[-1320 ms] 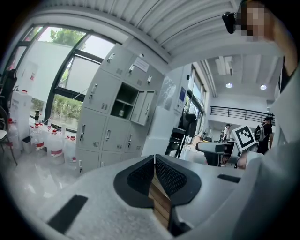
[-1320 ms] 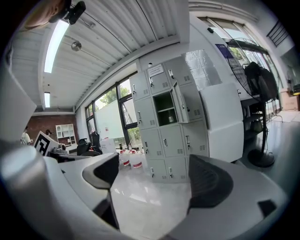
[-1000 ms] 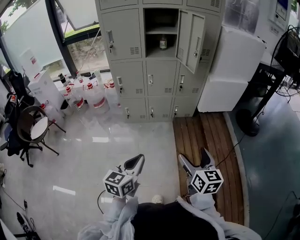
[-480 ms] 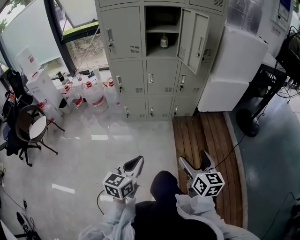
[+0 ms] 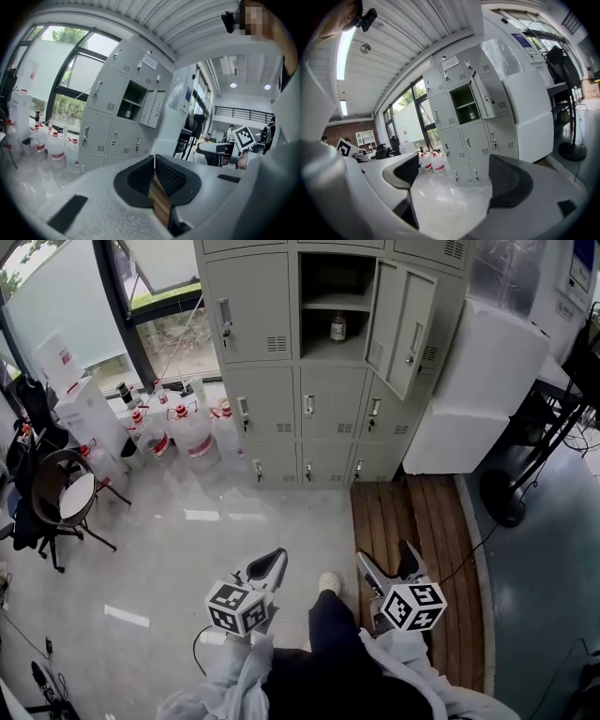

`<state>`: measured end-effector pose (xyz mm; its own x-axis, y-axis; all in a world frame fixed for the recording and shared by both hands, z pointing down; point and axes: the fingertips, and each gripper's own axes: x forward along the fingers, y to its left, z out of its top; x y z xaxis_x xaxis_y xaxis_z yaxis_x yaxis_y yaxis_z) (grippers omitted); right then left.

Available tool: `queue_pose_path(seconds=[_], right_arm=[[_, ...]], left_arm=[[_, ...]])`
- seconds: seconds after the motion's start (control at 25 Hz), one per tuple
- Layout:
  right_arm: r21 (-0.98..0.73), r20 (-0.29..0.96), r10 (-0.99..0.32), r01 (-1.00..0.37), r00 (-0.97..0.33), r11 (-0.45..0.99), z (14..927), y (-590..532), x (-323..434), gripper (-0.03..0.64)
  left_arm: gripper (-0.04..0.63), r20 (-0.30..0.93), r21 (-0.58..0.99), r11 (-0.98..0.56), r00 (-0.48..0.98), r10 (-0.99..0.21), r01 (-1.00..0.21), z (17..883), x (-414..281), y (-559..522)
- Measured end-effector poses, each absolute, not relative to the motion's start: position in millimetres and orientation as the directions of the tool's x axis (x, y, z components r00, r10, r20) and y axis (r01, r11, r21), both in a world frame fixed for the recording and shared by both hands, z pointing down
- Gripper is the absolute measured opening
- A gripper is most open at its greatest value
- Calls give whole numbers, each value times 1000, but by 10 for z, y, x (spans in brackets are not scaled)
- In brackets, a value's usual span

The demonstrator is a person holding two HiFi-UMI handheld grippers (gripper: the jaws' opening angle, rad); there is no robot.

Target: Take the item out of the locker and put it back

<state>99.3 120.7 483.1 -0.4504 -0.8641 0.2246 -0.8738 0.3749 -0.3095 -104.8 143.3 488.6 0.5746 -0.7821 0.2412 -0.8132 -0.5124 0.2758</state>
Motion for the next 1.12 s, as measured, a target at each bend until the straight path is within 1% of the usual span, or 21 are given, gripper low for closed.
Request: queue_pose_path(seconds=[0.6, 1.12], right_arm=[[-315, 237, -854, -868, -464, 384, 4787, -320, 987, 449], [-304, 250, -821, -847, -513, 436, 4795, -1486, 1005, 449]], left_arm=[[14, 256, 285, -493, 561, -788, -822, 4852, -1070, -37], [15, 253, 274, -479, 543, -800, -834, 4836, -968, -1210]])
